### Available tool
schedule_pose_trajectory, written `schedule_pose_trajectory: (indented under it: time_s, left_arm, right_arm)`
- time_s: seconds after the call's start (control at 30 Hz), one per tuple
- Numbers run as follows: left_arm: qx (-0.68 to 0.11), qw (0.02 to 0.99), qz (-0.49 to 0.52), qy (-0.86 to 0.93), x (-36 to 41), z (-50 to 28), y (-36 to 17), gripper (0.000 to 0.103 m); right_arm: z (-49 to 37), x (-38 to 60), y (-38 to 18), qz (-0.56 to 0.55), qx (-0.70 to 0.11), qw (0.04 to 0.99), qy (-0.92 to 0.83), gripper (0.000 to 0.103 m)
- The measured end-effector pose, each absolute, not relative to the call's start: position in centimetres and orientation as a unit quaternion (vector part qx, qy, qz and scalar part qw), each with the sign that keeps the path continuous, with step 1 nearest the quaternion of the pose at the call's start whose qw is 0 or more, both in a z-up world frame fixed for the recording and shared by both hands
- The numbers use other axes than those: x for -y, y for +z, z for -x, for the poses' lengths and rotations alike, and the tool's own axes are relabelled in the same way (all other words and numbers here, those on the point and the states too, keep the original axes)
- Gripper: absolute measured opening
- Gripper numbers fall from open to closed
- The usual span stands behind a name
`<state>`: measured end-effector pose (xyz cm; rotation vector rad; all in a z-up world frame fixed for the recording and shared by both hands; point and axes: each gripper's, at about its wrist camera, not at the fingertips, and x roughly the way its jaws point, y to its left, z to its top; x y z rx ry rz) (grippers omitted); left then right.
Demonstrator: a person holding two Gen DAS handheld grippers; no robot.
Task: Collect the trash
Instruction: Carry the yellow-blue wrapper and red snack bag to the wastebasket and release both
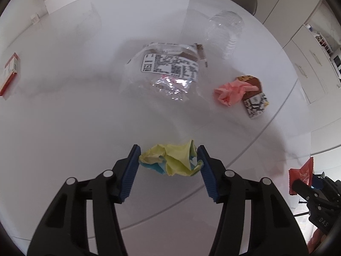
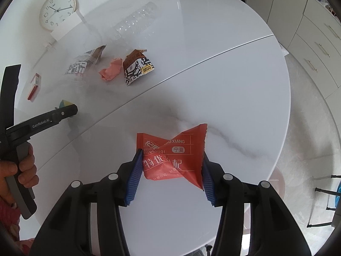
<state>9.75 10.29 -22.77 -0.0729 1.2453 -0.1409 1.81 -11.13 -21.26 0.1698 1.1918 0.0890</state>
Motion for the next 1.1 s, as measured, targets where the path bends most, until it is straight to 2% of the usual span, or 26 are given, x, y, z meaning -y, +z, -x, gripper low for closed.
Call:
schedule_pose_trajectory:
  time_s: [0.2, 0.5, 0.63, 0.97, 1.07, 1.1]
  left_arm:
    - [-0.569, 0.815, 0.032, -0.104, -8.3, -6.9, -19.0, 0.053]
    - [-0.552, 0.803, 0.017, -0.223, 0.5, -0.3, -14.5, 0.054]
    - [-0.556, 0.789, -0.012, -0.260, 4.5, 1.8, -14.9, 0.054]
    - [-0.562, 0.767, -0.076, -0.301, 10.9, 5.3, -14.9, 0.054]
    - [-0.563, 0.762, -0.094, -0.306, 12.3, 6.3, -15.0, 0.054]
    - [-0.563, 0.761, -0.098, -0.308, 12.6, 6.5, -15.2, 0.054]
  right_arm:
    - [1.7, 13.6, -19.4, -0.088, -0.544, 0.834, 0.031, 0.051]
    - [9.1, 20.6, -19.3, -0.113, -0.535, 0.836, -0.034, 0.053]
    - [11.5, 24.0, -21.9, -0.137, -0.549, 0.822, -0.065, 0.053]
    - [13.0, 28.5, -32.6, -0.171, -0.616, 0.762, -0.101, 0.055]
    - [13.4, 29.3, -35.1, -0.174, -0.634, 0.746, -0.105, 0.069]
    - [13.8, 29.6, -35.6, -0.173, -0.636, 0.744, -0.111, 0.078]
